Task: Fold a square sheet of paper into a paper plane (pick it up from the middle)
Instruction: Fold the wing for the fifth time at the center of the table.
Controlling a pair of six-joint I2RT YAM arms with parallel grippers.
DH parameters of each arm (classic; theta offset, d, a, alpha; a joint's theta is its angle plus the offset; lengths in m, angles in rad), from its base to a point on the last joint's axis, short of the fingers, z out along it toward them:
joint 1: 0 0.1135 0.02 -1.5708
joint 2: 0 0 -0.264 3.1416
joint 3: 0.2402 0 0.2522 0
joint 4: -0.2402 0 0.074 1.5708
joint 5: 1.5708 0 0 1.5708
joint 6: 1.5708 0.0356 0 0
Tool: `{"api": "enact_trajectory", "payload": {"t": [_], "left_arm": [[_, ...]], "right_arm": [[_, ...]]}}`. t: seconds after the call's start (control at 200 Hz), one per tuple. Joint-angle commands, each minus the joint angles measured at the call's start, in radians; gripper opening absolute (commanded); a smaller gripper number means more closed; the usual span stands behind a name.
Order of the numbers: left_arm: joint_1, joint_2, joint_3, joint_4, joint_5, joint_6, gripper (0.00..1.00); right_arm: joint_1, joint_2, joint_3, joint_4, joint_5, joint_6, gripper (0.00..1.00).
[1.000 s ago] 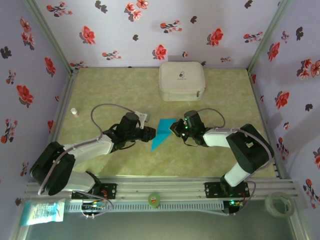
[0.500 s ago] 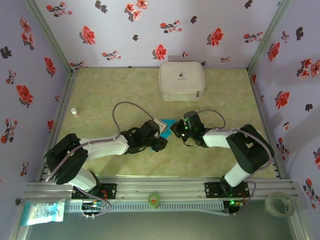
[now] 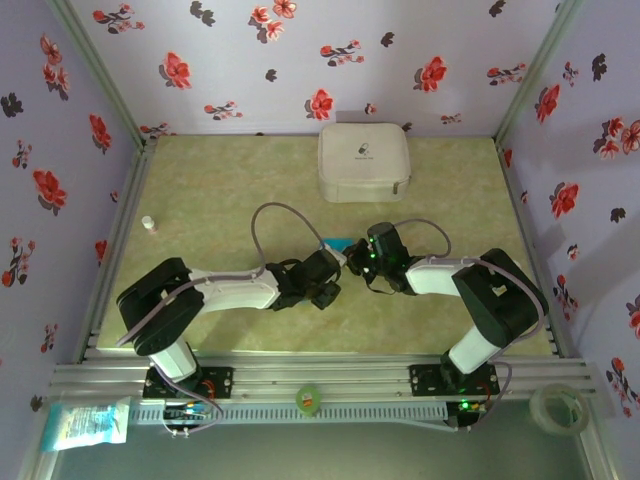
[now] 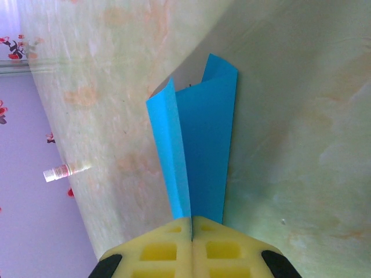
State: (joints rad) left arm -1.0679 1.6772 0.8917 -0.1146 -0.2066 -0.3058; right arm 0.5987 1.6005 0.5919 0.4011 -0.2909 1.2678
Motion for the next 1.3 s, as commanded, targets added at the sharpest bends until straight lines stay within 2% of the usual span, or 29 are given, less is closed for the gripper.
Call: {"api": "enact_trajectory", "payload": {"t": [0.0, 0.58, 1.01, 1.295], "left_arm": [[-0.011, 0.035, 0.035, -0.032, -0.073, 0.027, 0.46], [-0.061, 0.110, 0.101, -0.097, -0.230, 0.071, 0.41], [-0.067, 0.093, 0.081, -0.080, -0.244, 0.076, 0.30], [-0.069, 0.087, 0.079, -0.082, -0.254, 0.088, 0.20]], "right_arm": [[0.008, -0.018, 0.000, 0.018, 0.016, 0.012, 0.05], [0.008, -0.023, 0.000, 0.007, 0.015, 0.011, 0.05], [0.008, -0.028, 0.003, 0.000, 0.016, 0.010, 0.05], [0.007, -0.032, -0.001, -0.001, 0.019, 0.013, 0.05]]}}
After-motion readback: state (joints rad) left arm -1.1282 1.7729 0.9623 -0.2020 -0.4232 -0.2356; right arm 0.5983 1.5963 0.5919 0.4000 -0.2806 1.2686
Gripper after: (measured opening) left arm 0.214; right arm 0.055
